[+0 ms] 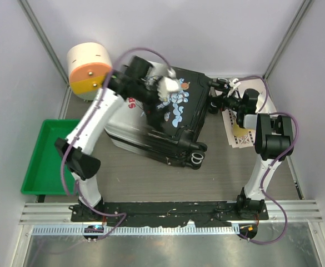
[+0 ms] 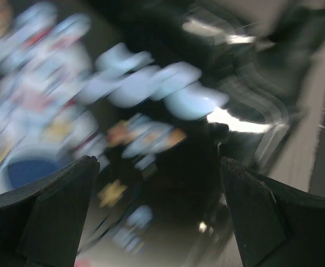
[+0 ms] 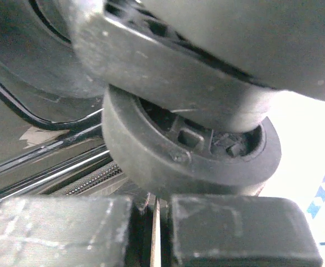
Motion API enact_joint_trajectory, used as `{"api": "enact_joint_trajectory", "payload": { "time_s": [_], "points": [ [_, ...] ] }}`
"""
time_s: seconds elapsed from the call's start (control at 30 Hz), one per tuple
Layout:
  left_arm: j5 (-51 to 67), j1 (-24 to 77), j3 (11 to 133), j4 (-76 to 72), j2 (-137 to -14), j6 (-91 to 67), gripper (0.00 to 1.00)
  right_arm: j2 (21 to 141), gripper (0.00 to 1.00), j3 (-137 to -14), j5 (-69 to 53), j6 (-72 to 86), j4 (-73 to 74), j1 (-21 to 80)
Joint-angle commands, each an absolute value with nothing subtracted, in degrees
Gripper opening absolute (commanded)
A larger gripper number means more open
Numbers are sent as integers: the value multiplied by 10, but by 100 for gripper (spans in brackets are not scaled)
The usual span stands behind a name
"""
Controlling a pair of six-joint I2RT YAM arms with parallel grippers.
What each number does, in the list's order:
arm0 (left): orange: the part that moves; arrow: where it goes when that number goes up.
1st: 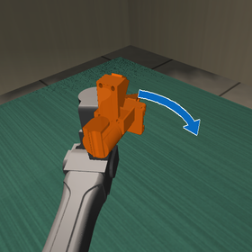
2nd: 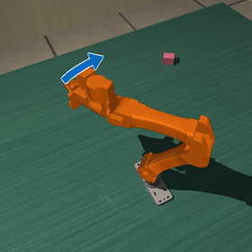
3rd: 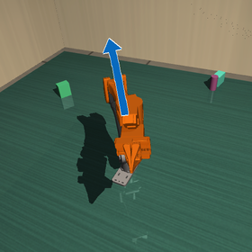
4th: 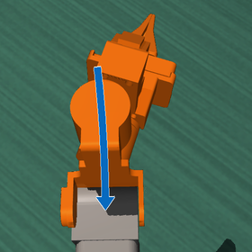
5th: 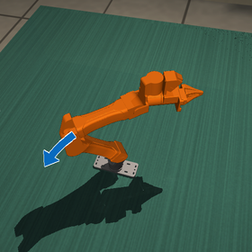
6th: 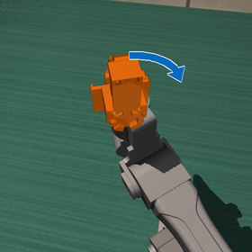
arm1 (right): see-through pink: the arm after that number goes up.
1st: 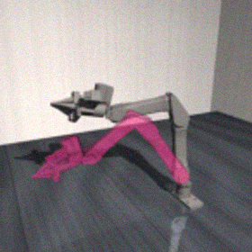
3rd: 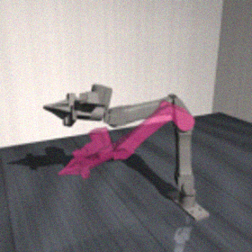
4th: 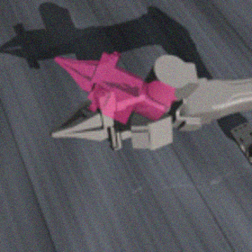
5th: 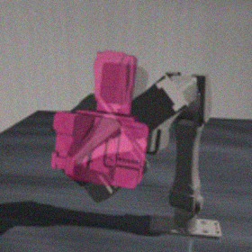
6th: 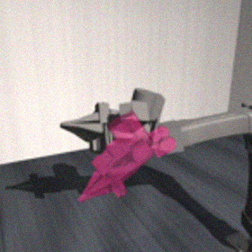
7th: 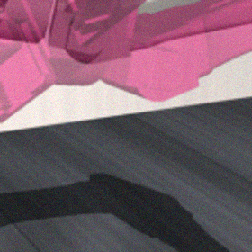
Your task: Open, take out, and arrange the luggage
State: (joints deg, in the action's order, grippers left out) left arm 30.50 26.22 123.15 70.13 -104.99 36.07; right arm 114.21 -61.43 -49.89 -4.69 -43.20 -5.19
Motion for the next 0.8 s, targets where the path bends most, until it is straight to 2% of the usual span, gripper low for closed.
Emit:
{"api": "enact_joint_trajectory", "payload": {
  "time_s": [0.0,0.17,0.33,0.5,0.77],
  "points": [
    [271,423,1202,814,-1038,462,98,1062,1,-612,-504,-69,-430,-42],
    [240,539,1230,810,-1072,459,100,1047,1,-607,-490,-100,-380,-35],
    [220,597,1239,782,-1104,450,100,1034,1,-597,-490,-116,-367,-35],
    [187,627,1202,716,-1122,423,100,1027,1,-590,-490,-124,-363,-35],
    [143,627,1211,656,-1165,391,99,1030,1,-591,-491,-127,-364,-35]
  ]
}}
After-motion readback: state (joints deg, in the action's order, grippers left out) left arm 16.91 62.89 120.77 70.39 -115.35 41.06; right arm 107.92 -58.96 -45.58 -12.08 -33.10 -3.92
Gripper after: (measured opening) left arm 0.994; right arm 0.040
